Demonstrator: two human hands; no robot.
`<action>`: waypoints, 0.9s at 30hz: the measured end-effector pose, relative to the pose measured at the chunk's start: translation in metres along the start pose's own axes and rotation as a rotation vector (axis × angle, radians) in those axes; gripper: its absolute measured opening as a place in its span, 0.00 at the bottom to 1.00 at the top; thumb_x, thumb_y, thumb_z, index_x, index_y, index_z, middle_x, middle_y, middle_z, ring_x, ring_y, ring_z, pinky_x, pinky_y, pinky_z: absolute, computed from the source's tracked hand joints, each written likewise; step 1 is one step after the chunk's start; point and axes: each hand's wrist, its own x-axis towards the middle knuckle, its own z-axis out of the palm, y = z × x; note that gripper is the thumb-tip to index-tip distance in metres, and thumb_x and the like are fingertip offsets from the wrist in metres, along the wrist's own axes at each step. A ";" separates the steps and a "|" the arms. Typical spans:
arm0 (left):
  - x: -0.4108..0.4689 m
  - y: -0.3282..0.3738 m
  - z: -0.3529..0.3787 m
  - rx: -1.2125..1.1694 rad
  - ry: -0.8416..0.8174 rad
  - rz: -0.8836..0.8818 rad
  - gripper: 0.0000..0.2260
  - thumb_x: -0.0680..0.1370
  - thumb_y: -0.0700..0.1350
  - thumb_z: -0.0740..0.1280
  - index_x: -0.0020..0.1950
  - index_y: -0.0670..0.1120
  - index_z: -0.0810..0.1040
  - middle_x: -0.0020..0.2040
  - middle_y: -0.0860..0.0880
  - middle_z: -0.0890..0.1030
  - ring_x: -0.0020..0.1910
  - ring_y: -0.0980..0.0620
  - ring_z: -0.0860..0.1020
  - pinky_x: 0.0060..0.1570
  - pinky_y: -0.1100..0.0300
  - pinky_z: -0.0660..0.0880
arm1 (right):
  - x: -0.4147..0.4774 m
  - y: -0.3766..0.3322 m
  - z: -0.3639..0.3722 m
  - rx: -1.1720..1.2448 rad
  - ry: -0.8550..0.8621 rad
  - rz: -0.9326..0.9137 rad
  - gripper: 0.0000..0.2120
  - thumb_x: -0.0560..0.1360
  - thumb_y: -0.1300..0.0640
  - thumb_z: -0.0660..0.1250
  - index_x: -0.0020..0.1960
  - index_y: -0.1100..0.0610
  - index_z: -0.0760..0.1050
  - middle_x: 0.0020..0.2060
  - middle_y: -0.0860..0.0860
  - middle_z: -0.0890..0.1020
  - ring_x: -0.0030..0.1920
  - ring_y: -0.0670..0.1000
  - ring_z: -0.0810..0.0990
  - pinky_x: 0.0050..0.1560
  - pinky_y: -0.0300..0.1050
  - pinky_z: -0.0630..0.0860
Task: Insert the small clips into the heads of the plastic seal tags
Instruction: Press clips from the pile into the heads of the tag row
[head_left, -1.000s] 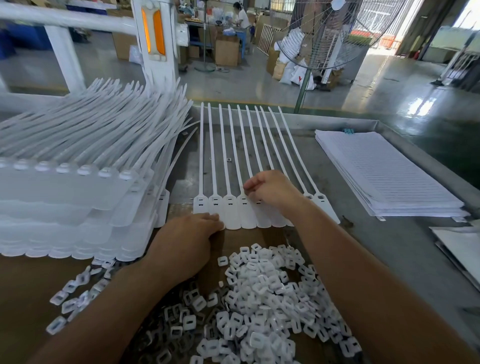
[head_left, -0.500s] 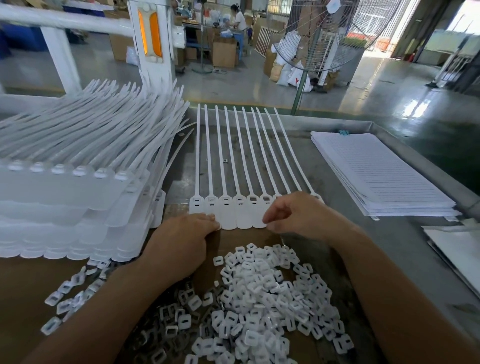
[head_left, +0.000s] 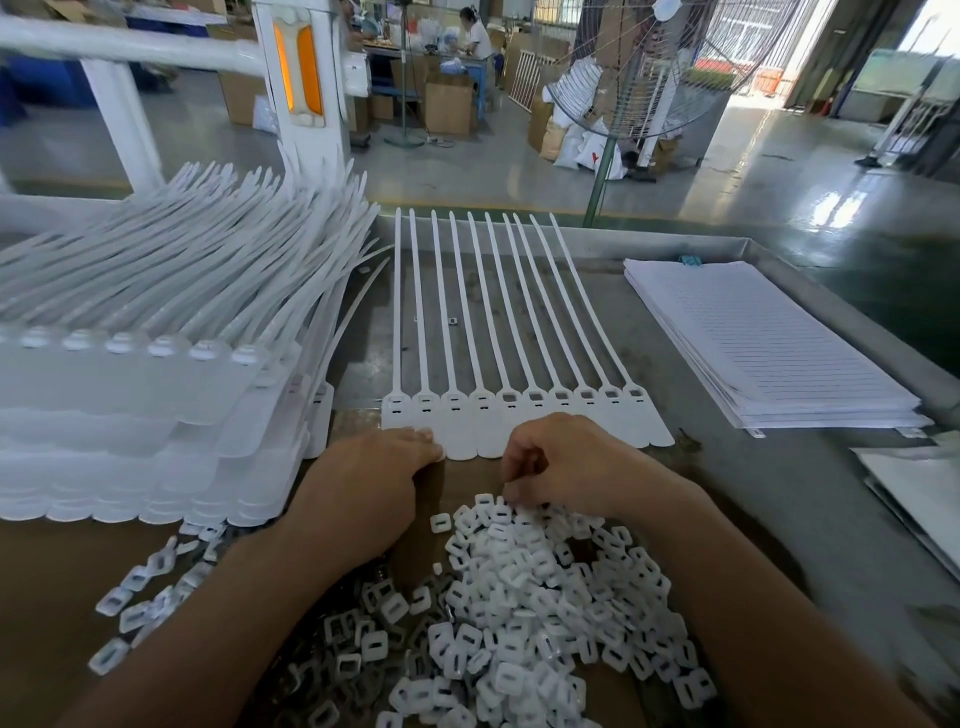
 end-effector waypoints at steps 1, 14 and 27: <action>0.000 0.000 0.001 -0.001 0.003 0.001 0.25 0.76 0.37 0.55 0.70 0.57 0.64 0.72 0.59 0.61 0.71 0.60 0.58 0.69 0.63 0.54 | -0.001 0.001 -0.001 0.021 0.012 -0.003 0.09 0.71 0.56 0.71 0.36 0.46 0.73 0.36 0.42 0.77 0.37 0.39 0.75 0.36 0.28 0.71; 0.001 -0.004 0.004 -0.012 0.021 0.016 0.25 0.76 0.36 0.55 0.70 0.55 0.64 0.72 0.59 0.62 0.70 0.61 0.58 0.68 0.65 0.52 | 0.010 0.011 -0.009 0.215 0.324 0.047 0.06 0.73 0.59 0.69 0.40 0.51 0.74 0.37 0.46 0.79 0.38 0.45 0.79 0.39 0.38 0.78; 0.000 -0.006 0.007 -0.011 0.083 0.053 0.24 0.76 0.36 0.56 0.69 0.56 0.67 0.71 0.58 0.64 0.70 0.61 0.61 0.67 0.66 0.53 | 0.046 0.022 -0.013 0.234 0.482 0.084 0.04 0.73 0.60 0.69 0.47 0.56 0.80 0.36 0.44 0.79 0.36 0.40 0.76 0.42 0.34 0.75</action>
